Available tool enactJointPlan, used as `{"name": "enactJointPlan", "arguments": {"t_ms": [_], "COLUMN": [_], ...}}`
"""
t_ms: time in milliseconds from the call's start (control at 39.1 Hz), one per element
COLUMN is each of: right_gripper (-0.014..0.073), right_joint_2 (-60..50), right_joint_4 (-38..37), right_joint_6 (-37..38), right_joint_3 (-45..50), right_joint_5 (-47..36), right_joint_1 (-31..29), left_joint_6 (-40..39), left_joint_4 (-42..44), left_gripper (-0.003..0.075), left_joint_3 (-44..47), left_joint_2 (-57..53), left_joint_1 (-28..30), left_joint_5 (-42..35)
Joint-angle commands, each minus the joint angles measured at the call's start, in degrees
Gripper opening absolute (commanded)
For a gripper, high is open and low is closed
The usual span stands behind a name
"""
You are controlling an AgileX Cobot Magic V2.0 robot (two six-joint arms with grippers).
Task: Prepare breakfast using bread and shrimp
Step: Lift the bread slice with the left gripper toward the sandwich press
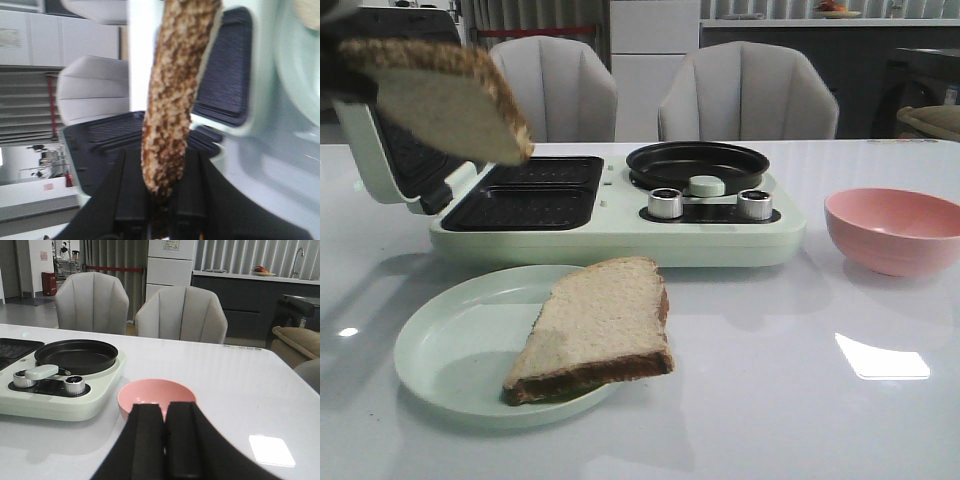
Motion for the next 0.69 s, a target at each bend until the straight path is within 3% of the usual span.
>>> {"name": "enactJointPlan", "arguments": {"t_ms": [0,205,665], "right_gripper": [0.0141,0.0141,0.0141], "right_joint_2": [-0.94,-0.94,-0.94], "right_joint_4": [0.17,0.17,0.17], "right_joint_6": [-0.38,-0.38,-0.38], "right_joint_3": [-0.93,-0.93,-0.93], "right_joint_5": [-4.12,-4.12,-4.12], "right_joint_1": [0.1,0.1,0.1], "left_joint_6": [-0.7,-0.7,-0.7], "left_joint_4": [1.1,2.65,5.14], "left_gripper": [0.0115,0.0114,0.0114], "left_joint_3": [-5.18,-14.43,-36.8], "left_joint_2": [-1.28,5.12,30.98], "left_joint_1": [-0.04,0.48,7.28], "left_joint_5": [1.94,2.09,3.17]}}
